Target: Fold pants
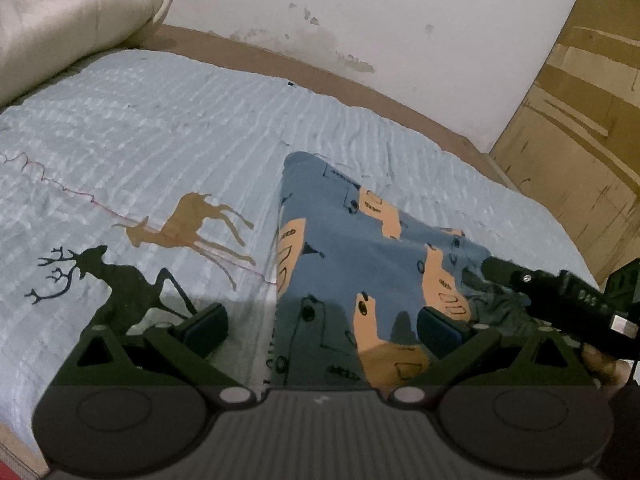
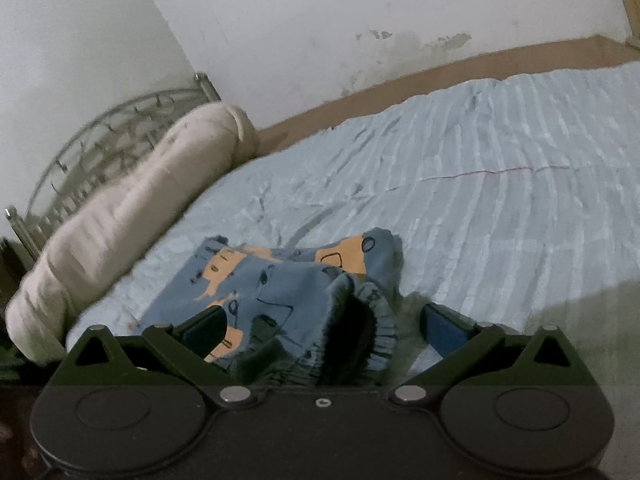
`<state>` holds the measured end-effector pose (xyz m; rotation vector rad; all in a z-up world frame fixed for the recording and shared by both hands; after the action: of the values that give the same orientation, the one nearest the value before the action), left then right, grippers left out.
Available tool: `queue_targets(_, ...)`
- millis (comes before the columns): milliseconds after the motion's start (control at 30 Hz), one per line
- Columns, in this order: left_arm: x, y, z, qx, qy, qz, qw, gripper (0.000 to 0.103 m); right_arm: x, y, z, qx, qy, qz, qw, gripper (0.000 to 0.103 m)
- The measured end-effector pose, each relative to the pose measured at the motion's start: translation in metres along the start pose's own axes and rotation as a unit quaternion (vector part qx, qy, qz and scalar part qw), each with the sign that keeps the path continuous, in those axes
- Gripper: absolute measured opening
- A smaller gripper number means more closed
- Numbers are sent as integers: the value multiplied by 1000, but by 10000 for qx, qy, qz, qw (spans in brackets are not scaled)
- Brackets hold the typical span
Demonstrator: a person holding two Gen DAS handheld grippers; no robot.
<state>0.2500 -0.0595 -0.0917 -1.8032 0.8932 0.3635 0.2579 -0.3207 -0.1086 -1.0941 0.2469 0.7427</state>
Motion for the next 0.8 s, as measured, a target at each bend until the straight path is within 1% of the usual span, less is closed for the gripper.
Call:
queue_targets(100, 0, 1, 1, 33, -26, 13, 10000, 102, -6, 3, -5, 201, -145, -116, 9996, 102)
queue_targets(133, 1, 1, 2, 56, -35, 12, 10000, 102, -8, 3, -5, 222, -141, -159, 9995, 102)
queue_targets(167, 1, 3, 2, 91, -50, 21, 9999, 102, -11, 3, -5, 208, -41, -238, 9995, 102)
queue_targets(233, 4, 7, 1, 260, -128, 99, 9995, 102, -17, 1, 3, 65, 471, -401, 9981, 102)
queue_targets(300, 6, 11, -5, 565, -266, 145, 9979, 102, -18, -5, 13, -169, 1115, -512, 9923, 102)
queue_targets(333, 6, 13, -7, 669, -325, 144, 9971, 102, -16, -8, 18, -309, 1304, -506, 9897, 102)
queue_targets(400, 6, 15, -8, 681, -360, 124, 9970, 102, -7, -14, 26, -633, 1604, -406, 9842, 102)
queue_targets(467, 6, 14, -6, 637, -314, 145, 9974, 102, 9, -18, 32, -1013, 1797, -154, 9784, 102)
queue_targets(500, 6, 14, -5, 627, -294, 155, 9975, 102, 18, -19, 32, -1152, 1976, -28, 9735, 102)
queue_targets(567, 5, 13, -4, 595, -261, 160, 9978, 102, 29, -20, 25, -1225, 2242, 33, 9668, 102)
queue_targets(633, 3, 12, -3, 586, -230, 142, 9979, 102, 32, -23, 20, -1122, 2238, -11, 9681, 102)
queue_targets(733, -1, 11, -1, 478, -162, 94, 9987, 102, 21, -26, 21, -1037, 2322, -320, 9666, 102)
queue_targets(767, -2, 10, -1, 418, -136, 78, 9990, 102, 14, -26, 20, -908, 2163, -403, 9713, 102)
queue_targets(800, -3, 9, 0, 350, -111, 63, 9993, 102, 8, -25, 18, -738, 1912, -423, 9778, 102)
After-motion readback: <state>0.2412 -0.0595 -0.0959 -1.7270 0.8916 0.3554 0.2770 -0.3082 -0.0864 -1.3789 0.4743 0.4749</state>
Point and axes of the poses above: each gripper's, at about its wrist camera, not at the fingertips, and x roughly the way its jaws point, z to its left, y to its underside, the point moved 2 cm from there along x, roughly the way its jaws point, and after that the axes turned 4 degrees about y, right-handed, at the moved point
